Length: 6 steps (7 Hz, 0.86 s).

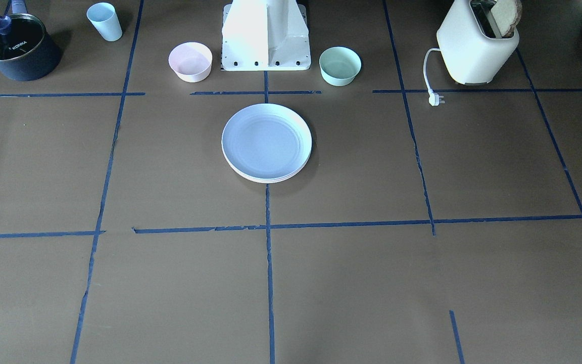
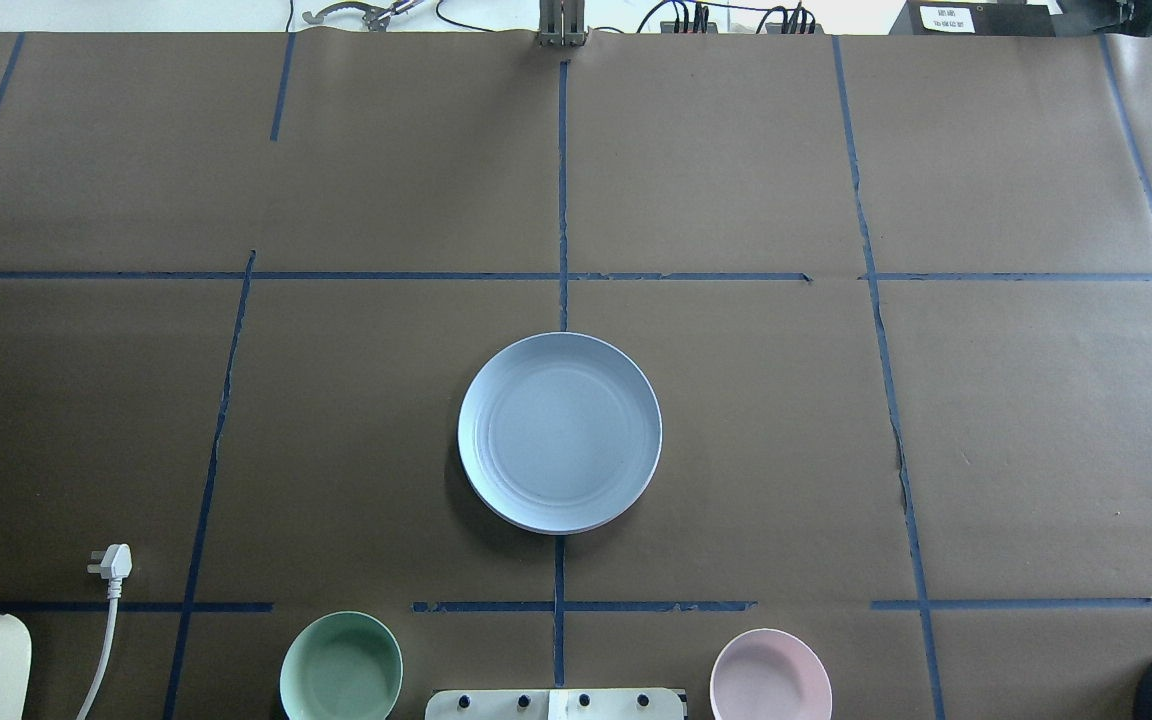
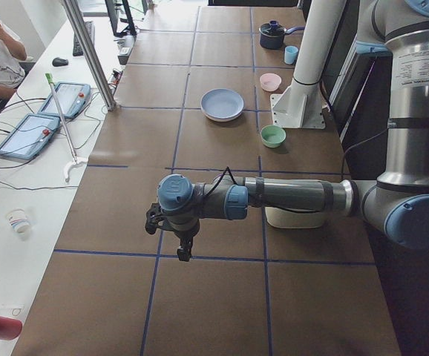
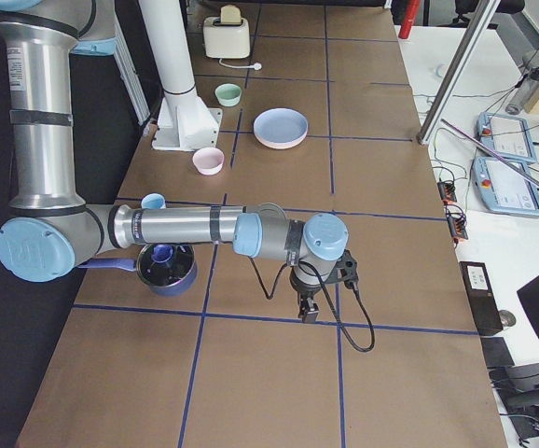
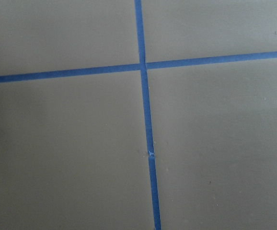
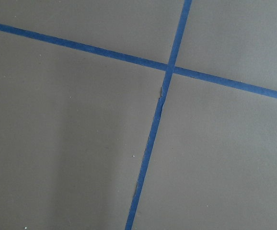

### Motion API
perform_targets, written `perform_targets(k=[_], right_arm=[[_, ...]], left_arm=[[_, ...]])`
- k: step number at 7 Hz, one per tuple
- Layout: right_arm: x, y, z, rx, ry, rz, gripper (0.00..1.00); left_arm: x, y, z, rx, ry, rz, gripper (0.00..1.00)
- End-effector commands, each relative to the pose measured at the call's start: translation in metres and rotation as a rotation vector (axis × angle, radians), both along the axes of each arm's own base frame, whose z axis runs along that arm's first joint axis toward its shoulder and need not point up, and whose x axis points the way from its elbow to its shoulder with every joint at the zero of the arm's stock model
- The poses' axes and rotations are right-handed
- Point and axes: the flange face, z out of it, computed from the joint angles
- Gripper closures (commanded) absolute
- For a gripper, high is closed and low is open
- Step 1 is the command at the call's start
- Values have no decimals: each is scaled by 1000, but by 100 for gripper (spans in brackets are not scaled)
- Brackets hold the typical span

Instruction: Stack three plates with pink and blue

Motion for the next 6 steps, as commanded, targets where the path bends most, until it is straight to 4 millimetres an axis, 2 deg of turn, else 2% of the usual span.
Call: perform_targets(k=[1, 6], right_arm=[[1, 0, 0, 3, 11, -2, 0], [2, 1, 3, -28, 37, 36, 0]], left_arm=[[-1, 0, 2, -9, -10, -2, 0], [-1, 1, 4, -20, -12, -6, 0]])
